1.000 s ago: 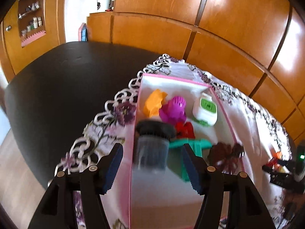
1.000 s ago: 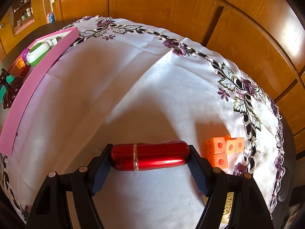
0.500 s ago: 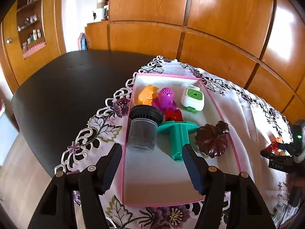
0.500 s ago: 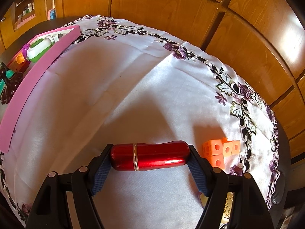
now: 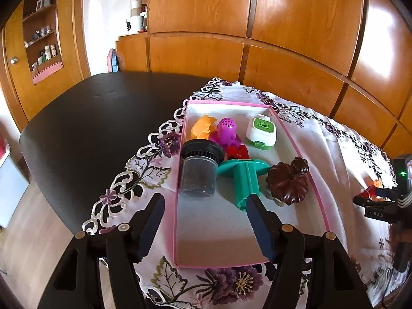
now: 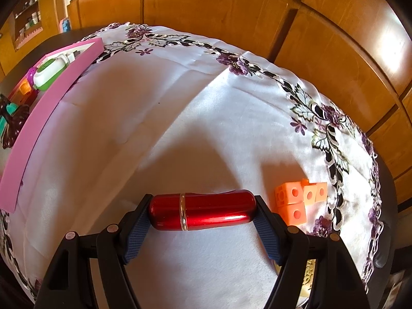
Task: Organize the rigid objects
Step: 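Carry the red lipstick tube over the tray with the right gripper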
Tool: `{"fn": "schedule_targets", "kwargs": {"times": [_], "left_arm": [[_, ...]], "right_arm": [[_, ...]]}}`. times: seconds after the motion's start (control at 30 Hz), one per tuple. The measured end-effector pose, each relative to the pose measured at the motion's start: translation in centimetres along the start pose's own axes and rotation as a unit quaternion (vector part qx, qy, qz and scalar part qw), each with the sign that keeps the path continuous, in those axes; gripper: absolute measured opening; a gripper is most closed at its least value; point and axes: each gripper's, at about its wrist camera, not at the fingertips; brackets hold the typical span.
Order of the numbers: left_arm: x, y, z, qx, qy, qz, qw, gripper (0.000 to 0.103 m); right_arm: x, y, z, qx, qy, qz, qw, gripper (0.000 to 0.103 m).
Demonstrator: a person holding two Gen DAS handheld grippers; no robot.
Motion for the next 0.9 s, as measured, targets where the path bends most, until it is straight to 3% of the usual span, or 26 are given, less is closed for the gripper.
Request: {"fn": "schedule_targets", "kwargs": {"times": [0.13, 0.47, 0.73, 0.9], "left_arm": [[0.0, 0.0, 0.3, 0.001, 0.001, 0.001, 1.0, 0.066], [0.1, -0.3, 1.2, 0.006, 0.015, 0.003, 0.9999, 0.066], [0.2, -0.3, 3.1, -0.003, 0.037, 0.002, 0.9993, 0.066], [0.5, -0.5, 5.1, -0.012, 0.06, 0.004, 0.9981, 0.066]], "right_arm": [[-0.4, 0.6, 0.6, -0.017, -0.005, 0.0, 1.0, 0.076], [-4.0, 6.5, 6.1, -0.085, 0.013, -0.081, 0.993, 0.076], [-7.4, 9.6, 13.8, -0.165, 0.031, -0.12, 0.978, 0.076], [-9.7, 9.0, 18.1, -0.196, 0.02, -0.112, 0.974, 0.076]]}}
Point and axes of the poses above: each gripper's, at about its wrist camera, not at the fingertips, and y roughly against the way its jaws point, z to its left, x to its underside, and after that the axes turned 5 degrees about -x, right-handed
